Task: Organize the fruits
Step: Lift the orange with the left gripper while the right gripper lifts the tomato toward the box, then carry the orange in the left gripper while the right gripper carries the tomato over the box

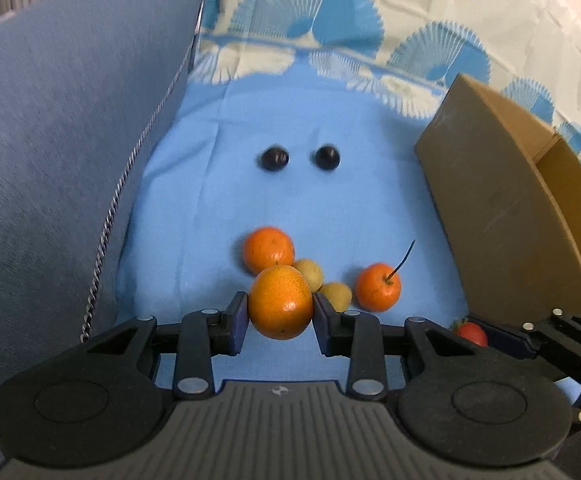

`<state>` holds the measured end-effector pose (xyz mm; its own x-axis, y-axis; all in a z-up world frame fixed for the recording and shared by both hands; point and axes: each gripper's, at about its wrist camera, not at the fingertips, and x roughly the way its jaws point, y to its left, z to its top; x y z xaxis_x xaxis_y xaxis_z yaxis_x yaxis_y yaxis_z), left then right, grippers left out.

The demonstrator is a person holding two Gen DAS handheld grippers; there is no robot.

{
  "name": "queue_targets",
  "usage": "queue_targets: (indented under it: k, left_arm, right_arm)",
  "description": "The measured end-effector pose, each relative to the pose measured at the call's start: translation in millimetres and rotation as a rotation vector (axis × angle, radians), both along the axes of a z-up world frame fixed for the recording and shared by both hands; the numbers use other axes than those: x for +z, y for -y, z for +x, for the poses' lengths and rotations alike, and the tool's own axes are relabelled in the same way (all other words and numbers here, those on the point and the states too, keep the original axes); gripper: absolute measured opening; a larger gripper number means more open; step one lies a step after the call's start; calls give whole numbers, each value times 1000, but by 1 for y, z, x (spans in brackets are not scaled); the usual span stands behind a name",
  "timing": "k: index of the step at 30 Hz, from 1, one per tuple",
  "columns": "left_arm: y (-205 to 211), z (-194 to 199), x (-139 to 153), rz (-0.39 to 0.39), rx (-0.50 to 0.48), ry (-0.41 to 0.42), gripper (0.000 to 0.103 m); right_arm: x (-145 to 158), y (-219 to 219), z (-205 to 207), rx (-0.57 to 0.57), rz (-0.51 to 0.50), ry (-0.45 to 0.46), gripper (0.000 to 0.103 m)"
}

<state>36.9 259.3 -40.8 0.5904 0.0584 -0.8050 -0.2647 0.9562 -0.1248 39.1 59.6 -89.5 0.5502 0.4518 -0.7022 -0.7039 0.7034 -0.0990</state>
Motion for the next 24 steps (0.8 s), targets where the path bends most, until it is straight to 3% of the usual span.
queue_targets:
  k: [4, 7, 15, 20, 24]
  left_arm:
    - [4, -15, 16, 35, 5, 115, 38]
    - [9, -27, 26, 13, -2, 178, 38]
    - [46, -49, 39, 39, -119, 257, 38]
    - [65, -57, 38, 89, -210, 295, 38]
    - [63, -58, 37, 80, -212, 321, 38]
  right_arm:
    - [14, 12, -7, -12, 49, 56, 32]
    - [24, 25, -17, -24, 75, 119, 32]
    - [67, 71, -47, -79, 173, 289, 32]
    - [99, 110, -55, -174, 262, 329, 32]
    - [119, 149, -57, -286, 331, 317, 32]
